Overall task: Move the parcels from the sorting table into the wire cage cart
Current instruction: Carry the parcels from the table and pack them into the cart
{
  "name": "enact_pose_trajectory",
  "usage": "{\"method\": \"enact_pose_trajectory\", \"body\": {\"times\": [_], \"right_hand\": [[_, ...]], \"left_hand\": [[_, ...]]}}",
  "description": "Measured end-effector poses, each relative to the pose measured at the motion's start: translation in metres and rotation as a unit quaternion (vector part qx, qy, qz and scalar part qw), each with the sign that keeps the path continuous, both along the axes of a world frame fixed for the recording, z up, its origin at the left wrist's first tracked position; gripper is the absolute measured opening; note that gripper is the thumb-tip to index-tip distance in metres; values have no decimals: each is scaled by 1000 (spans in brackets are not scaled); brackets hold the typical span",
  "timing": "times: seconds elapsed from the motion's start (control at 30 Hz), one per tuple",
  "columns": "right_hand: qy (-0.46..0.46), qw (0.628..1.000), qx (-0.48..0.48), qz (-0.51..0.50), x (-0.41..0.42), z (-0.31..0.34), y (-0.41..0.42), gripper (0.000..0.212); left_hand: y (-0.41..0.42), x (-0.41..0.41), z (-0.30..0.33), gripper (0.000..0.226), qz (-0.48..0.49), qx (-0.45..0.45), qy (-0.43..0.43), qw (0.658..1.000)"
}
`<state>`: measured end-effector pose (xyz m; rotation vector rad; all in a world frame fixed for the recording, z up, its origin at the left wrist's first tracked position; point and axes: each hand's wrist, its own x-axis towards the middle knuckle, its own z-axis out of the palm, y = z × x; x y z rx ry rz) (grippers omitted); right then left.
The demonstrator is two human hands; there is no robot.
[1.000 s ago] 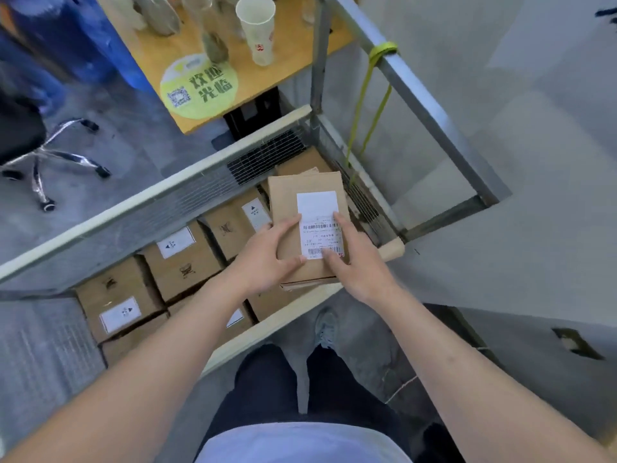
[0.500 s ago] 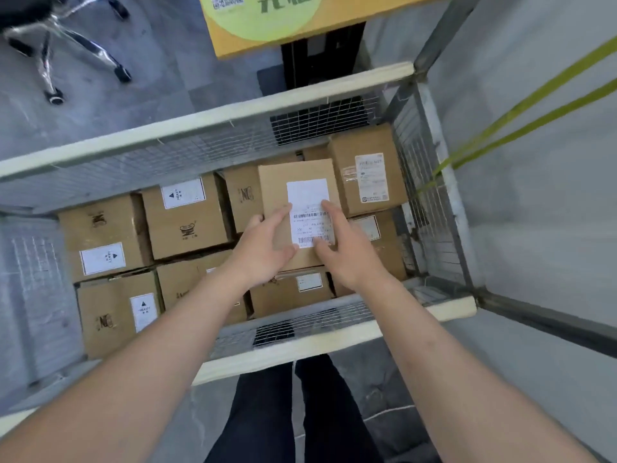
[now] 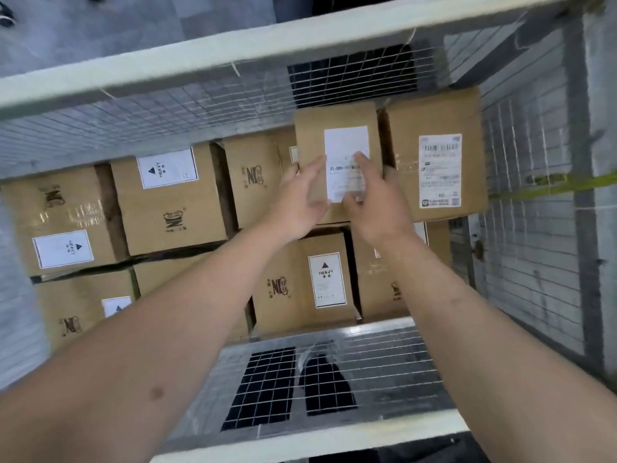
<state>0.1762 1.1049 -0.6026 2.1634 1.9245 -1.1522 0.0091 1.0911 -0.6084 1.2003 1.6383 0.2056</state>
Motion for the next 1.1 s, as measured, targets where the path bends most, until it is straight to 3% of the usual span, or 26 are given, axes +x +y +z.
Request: {"method": "enact_pose_trajectory", "body": {"times": [0.07,0.13,0.3,0.4,0.5,0.73,0.97,1.1], "right_hand": [[-78,994,48,58,-3,-5,8,51],[-97,989,51,96,-7,-8,11,47],[-98,985,49,131,-6,-11,9,54],[-83,986,17,141,-3,-13,3,64],[-68,987,-22,145,0,-13,0,72],[-51,990,-14,134,2,48,-3,64],[-67,984,62,151,10,168,-29,52],[-62,981,97,155,17,244,-52,51]], "left_hand": [[3,7,-8,75,-29,17,20,999],[3,15,-14,76,-60,20,37,997],[-1,15,-33,75,-135,89,74,984],[-2,13,-41,79,-217,165,154,950],[6,13,-28,79,-278,155,195,928],[13,1,46,55,-353,121,232,898],[-20,-3,161,42,-341,161,226,898],[-42,-2,234,46,-334,193,232,893]]}}
